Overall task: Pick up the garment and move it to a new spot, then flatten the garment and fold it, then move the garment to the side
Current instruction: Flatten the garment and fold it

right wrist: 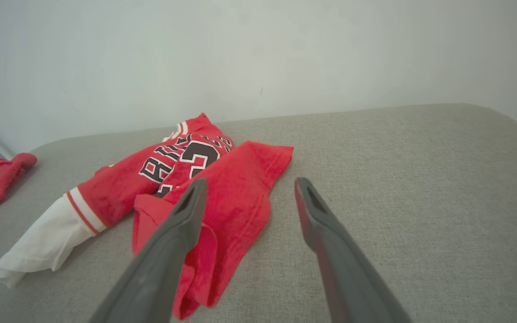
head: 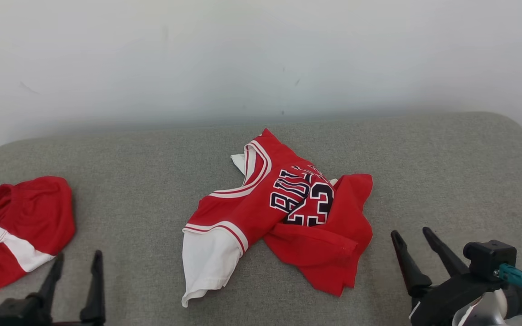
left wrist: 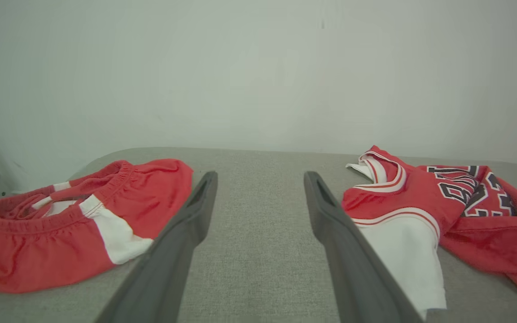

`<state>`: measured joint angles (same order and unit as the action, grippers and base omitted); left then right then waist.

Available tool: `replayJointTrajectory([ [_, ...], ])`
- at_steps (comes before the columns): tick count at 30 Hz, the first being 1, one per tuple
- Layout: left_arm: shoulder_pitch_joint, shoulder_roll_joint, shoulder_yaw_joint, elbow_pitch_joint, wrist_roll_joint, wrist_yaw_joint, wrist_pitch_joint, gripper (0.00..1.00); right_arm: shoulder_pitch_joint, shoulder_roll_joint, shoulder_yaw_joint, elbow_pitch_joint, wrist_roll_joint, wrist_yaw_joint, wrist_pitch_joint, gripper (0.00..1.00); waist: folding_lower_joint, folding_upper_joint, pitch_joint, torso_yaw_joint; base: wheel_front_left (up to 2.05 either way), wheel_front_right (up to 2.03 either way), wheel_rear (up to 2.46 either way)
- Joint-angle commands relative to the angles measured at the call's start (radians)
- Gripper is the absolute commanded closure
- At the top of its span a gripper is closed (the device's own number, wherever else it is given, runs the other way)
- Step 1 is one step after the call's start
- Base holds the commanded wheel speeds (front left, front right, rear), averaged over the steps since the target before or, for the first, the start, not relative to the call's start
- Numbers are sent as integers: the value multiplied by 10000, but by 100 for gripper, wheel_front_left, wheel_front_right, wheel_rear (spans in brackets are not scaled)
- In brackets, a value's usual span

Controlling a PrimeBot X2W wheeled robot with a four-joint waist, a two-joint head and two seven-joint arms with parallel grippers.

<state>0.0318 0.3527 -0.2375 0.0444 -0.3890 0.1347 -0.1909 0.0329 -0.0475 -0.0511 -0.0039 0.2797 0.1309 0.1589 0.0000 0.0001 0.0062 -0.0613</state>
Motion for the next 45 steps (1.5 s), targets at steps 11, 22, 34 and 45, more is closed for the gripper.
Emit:
replayJointTrajectory([
  [11, -435, -652, -1301, 1478, -172, -910, 392, 0, -45, -21, 1378, 665, 610, -3, 76, 0, 0, -1, 307, -37, 0, 0, 0],
  [22, -1194, -1187, -2163, 3482, -227, -1860, 252, 0, -995, -20, 2083, 2338, 682, -3, -553, 0, 0, -1, 550, -4, 0, 0, 0],
  [34, -2196, -1757, -2686, 5179, -150, -2208, -32, 0, -1711, -21, 2780, 3341, 1278, -3, -1142, 0, 0, -1, 702, -87, 0, 0, 0],
  [45, -2595, -1988, -3200, 6137, -368, -2495, 110, 0, -1982, -21, 3004, 3680, 1418, -3, -1429, 0, 0, -1, 611, -39, 0, 0, 0],
])
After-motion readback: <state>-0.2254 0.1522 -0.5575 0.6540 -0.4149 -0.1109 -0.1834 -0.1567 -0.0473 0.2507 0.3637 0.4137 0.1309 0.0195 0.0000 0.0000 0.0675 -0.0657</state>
